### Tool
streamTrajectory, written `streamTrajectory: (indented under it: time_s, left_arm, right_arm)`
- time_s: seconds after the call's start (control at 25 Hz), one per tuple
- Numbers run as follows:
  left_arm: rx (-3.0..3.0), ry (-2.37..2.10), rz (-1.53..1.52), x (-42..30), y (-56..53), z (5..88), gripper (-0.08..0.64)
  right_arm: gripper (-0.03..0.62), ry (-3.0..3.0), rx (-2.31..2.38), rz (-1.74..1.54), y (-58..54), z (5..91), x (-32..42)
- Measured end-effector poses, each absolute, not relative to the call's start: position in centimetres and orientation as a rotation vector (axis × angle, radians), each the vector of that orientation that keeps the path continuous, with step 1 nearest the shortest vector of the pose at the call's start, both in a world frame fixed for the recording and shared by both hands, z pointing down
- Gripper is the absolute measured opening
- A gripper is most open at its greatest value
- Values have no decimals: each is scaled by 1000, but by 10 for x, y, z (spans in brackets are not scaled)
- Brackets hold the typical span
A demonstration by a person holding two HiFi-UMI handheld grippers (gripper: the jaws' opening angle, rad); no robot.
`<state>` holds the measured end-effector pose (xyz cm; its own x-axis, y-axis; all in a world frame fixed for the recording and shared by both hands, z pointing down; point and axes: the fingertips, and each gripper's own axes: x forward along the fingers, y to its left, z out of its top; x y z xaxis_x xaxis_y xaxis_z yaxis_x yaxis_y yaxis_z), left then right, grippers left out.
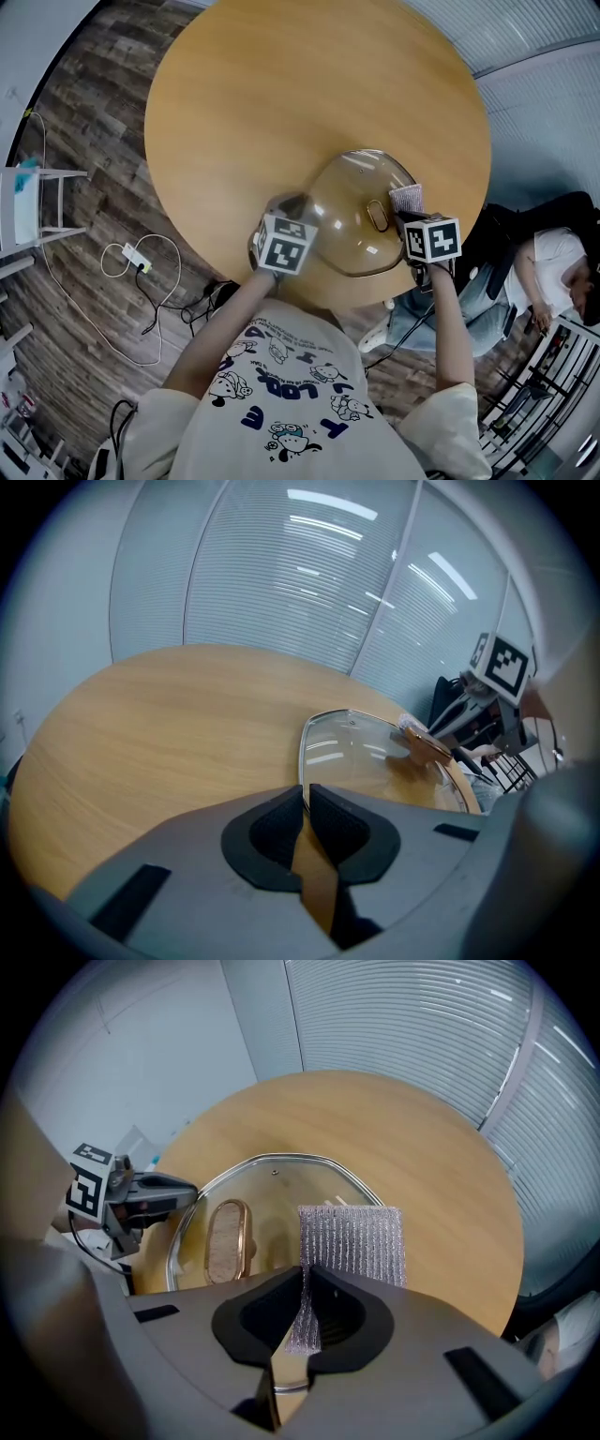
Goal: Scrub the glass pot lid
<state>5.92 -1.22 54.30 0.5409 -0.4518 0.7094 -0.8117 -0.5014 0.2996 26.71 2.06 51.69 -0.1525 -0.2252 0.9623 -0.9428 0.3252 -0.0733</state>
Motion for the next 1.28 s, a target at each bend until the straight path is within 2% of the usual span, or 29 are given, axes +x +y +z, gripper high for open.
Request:
streamTrajectory:
  time_s: [1.28]
  left_arm:
    - [2161,-1011,742,56,-14,546,33]
  right_arm:
    - [46,-1558,1162,1168,109,524,222]
